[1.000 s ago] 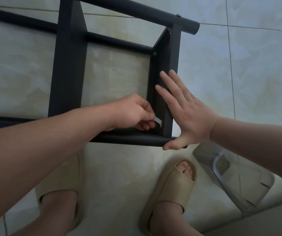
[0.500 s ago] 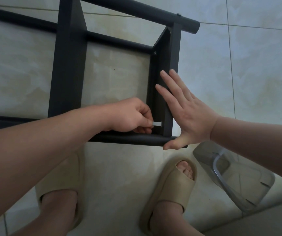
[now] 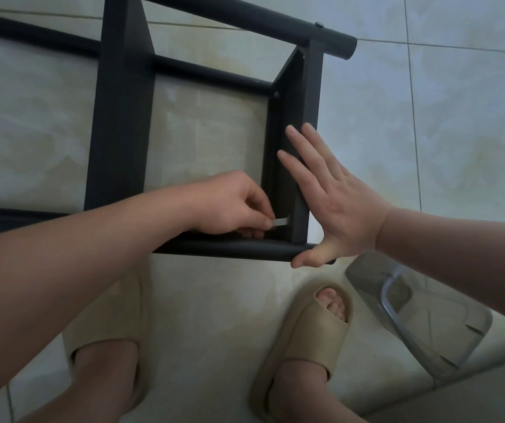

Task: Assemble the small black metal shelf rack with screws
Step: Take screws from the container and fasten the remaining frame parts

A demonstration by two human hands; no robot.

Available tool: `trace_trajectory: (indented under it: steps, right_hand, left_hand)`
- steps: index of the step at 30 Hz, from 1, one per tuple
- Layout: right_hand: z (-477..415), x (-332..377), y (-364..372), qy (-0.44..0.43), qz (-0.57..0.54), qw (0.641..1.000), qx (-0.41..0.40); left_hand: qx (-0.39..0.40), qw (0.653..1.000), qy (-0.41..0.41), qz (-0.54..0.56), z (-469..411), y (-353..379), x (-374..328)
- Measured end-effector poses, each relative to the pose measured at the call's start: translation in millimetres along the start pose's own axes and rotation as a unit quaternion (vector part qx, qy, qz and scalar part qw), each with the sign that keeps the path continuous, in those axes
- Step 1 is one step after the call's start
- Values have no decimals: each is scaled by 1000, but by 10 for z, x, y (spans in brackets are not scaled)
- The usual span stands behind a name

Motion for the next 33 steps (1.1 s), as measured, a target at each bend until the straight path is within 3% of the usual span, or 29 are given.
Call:
trace_trajectory:
  steps: [7,13,17,24,33]
  right_hand:
    - [-4,0,6,-1,-1,1000,-3]
    - [-6,-6,7,0,3,1000,-4]
    - [-7,-8,15,-1,2,1000,-3]
    - [-2,0,6,-1,1,1000,-5]
    - [-4,0,4,-1,6,1000,-2]
  left_hand:
    - [-43,996,27,-70,-49,-101,-97]
    - [-89,977,-46,186,-77,67,-45]
    - [-112,952,-80,274,-81,105,-7]
    - [-162,948,-90,257,-98,62,63]
    - [-158,958,-50,235,-127,60,19]
Point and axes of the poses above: each hand's wrist, its own z-axis away from the middle knuckle, its own y-axis out of the palm, x = y × z, the point moved 6 cm from there along -z, towards the middle knuckle, and after that the axes turned 15 degrees about y, right-handed, at the moved point
